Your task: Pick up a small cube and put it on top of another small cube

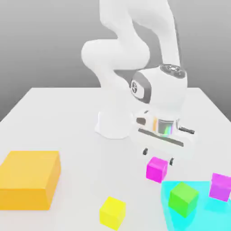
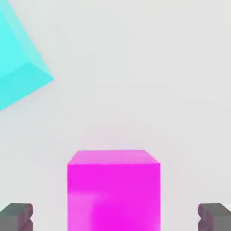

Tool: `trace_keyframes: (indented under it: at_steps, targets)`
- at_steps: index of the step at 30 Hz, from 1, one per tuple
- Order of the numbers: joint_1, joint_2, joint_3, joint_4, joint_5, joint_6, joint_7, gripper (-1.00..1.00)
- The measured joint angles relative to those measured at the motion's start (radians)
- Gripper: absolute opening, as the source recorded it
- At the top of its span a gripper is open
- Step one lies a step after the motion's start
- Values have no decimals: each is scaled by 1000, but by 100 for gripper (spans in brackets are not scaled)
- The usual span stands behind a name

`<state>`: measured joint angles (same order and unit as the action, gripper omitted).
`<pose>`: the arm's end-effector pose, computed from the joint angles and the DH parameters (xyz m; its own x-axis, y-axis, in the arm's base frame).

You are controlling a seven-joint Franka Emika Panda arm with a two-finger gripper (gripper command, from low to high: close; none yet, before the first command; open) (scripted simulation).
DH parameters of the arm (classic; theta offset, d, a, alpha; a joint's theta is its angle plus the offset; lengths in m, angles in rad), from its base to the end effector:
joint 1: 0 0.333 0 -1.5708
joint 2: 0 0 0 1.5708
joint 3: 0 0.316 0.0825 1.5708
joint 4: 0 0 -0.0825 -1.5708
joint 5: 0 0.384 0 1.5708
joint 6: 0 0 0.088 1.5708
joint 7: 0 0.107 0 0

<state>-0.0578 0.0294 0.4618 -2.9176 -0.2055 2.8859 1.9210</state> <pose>0.2957 0.1415 0.1744 0.2524 -0.9665 0.0460 -0.9671 -0.2503 0.0464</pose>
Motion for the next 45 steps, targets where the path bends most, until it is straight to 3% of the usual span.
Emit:
trace_keyframes:
  at_steps: [13, 23, 24, 31, 45]
  targets:
    - [77, 130, -153, 40, -325, 69, 238, 0]
    - [213, 210, -352, 46, -511, 201, 371, 0]
    - [232, 217, -377, 46, -526, 217, 381, -100]
    - [236, 218, -382, 46, -528, 223, 383, -100]
    - [88, 110, -148, 35, -263, 55, 194, -100]
